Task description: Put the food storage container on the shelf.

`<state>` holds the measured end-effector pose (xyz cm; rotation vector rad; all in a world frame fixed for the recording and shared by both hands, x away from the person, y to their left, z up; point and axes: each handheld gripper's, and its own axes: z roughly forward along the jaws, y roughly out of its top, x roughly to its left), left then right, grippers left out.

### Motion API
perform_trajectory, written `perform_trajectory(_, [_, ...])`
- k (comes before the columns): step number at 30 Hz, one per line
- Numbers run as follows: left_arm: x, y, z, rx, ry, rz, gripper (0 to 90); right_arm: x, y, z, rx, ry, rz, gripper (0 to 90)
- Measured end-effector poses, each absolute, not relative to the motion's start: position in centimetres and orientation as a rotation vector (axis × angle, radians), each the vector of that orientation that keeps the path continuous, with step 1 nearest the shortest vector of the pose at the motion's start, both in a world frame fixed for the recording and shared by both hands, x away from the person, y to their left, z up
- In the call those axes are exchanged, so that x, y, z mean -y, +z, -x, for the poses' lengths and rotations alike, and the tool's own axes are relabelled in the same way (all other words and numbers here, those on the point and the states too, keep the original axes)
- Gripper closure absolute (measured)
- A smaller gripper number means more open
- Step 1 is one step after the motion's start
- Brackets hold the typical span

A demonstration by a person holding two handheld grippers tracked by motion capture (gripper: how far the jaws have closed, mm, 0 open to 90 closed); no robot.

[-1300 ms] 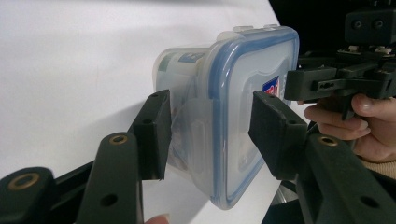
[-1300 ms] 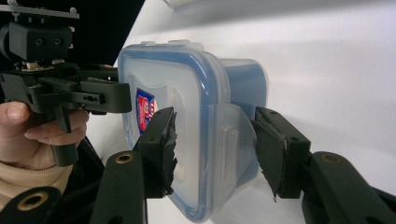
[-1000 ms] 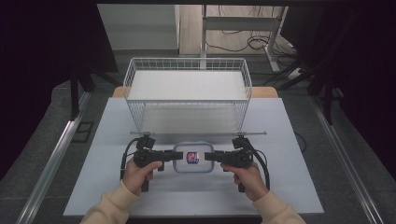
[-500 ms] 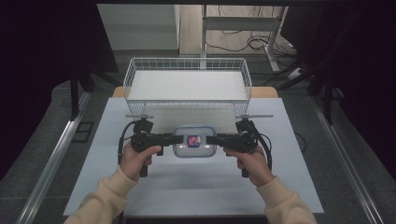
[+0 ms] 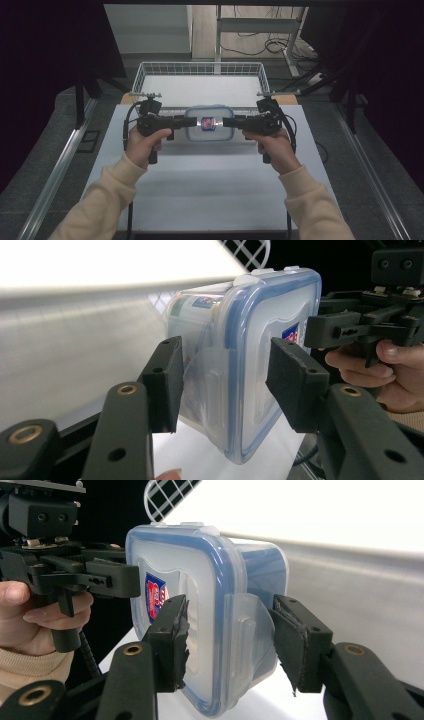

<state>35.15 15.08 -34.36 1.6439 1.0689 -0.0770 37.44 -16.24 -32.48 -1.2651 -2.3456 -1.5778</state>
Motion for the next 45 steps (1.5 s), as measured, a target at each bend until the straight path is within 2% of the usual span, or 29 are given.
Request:
perform_trajectory(8, [-15.7,-31.7,-38.4,-1.053,-0.060,-1.638,49.9,15.6,-29.4,-40.7,2.383,-1.588,1.231,50.0])
perform_trajectory(17, [-16.1,-30.4,-42.9,-1.087,-0.090,-1.642,49.9,15.3,-28.3,-45.1,2.343,-1.569,1.252,50.0])
perform_trajectory(27, [-17.1,-32.1,-46.6,-1.164,-0.169,-1.633,49.9,14.3,-29.8,-49.3,2.298,-1.501,1.278,50.0])
perform_trajectory(45, [-17.6,-33.4,-50.2,-1.289,-0.323,-1.536,51.7,14.3,-31.3,-53.4,2.107,-1.348,1.426,48.7])
